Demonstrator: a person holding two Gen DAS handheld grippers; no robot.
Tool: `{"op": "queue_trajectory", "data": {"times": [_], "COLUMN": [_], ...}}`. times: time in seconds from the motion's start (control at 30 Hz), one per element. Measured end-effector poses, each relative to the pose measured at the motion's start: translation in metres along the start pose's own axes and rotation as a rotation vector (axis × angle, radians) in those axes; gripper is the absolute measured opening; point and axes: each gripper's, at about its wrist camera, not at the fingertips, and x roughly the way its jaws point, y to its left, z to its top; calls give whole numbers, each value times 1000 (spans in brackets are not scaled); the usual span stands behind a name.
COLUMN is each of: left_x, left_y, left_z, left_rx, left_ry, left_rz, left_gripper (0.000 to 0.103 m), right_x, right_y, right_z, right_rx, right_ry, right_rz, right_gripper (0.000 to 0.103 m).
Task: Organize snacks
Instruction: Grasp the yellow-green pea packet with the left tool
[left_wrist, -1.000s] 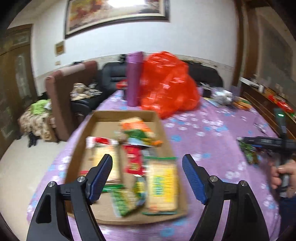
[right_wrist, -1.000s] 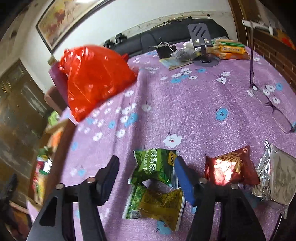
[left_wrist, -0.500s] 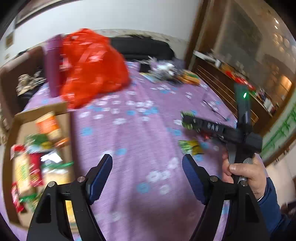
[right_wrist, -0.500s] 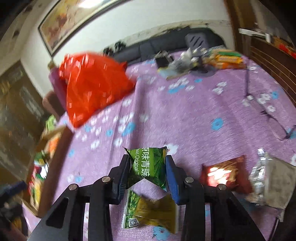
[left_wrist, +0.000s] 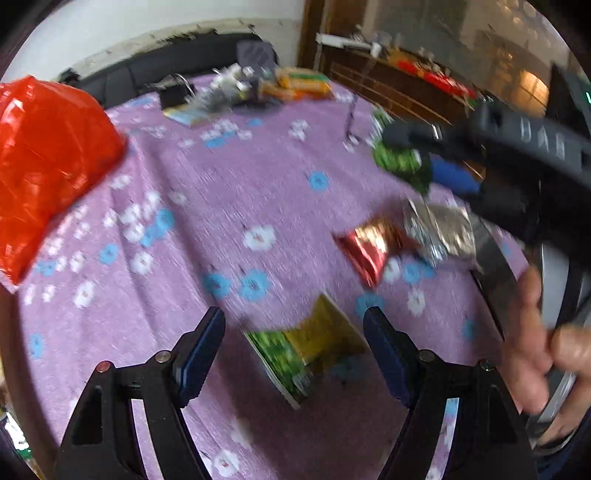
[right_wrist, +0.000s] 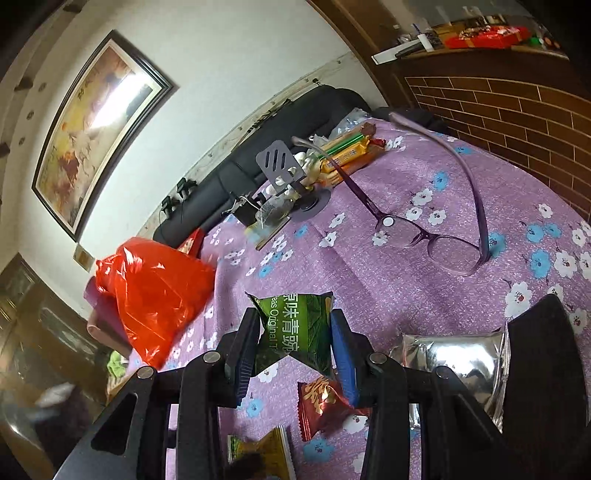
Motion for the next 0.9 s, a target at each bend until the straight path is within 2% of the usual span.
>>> {"op": "queue_trajectory", "data": {"times": [0.1, 0.23, 0.43, 0.5, 0.6, 0.77, 0.9], "left_x": [-2, -9, -19, -15, 4, 7, -1], "left_y": [-9, -23, -18, -15, -13, -18, -28], "left_z": [-15, -29, -7, 5, 11, -12, -23], "left_rx": [49, 137, 146, 112, 83, 123, 161], "left_ry": [44, 47, -37, -65, -16, 80, 82], "left_rz": [-55, -49, 60, 15, -73, -102, -117], "left_gripper": [76, 76, 76, 76, 76, 74, 74], "right_x": [-2, -4, -2, -3, -5, -6, -9], "right_y": [4, 12, 10, 10, 7, 1, 7], "right_z": [0, -3, -4, -3, -2, -1, -2], "right_rx": [-9, -29, -12, -16, -15, 11, -7], "right_ry": [9, 4, 12, 1, -9, -10, -16], "right_rz": [23, 39, 46, 36, 24, 30, 37], "right_gripper": [42, 42, 42, 42, 42, 42, 42]}}
